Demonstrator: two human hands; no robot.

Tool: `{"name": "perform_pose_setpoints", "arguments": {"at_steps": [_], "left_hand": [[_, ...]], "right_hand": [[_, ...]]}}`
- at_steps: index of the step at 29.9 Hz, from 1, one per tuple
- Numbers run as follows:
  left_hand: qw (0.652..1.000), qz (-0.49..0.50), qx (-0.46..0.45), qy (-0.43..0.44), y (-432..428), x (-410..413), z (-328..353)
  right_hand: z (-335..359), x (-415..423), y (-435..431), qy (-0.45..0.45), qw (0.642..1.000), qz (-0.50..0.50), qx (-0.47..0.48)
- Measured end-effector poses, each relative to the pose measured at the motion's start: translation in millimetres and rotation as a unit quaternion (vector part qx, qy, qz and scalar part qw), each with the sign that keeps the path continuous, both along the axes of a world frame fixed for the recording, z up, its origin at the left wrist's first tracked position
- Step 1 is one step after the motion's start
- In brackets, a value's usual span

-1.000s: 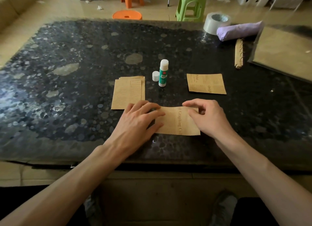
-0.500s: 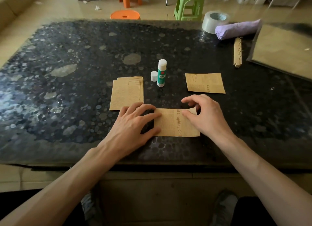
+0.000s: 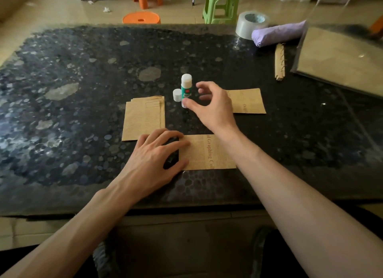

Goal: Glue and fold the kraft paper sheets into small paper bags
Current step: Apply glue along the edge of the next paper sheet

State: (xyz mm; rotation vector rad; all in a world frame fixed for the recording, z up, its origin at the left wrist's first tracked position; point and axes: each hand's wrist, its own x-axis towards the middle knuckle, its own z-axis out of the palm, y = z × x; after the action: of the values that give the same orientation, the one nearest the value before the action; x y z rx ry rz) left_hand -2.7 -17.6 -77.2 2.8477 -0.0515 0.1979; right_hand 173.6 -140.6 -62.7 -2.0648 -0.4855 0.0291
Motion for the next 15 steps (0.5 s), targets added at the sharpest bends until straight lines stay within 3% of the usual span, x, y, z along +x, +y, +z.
{"name": "perform_pose_setpoints", "arguments": {"at_steps": [8,15], "left_hand": [[1.000,-0.004,-0.019,0.000,0,5,0],[0.998,0.009,-0.061,-0.005,1,6,1]], "right_hand": [[-1,5,24,-0.004,0.999,-0.017,-0.031],[23,-18,-25,0.040,0.999,0.036,-0.006]]}}
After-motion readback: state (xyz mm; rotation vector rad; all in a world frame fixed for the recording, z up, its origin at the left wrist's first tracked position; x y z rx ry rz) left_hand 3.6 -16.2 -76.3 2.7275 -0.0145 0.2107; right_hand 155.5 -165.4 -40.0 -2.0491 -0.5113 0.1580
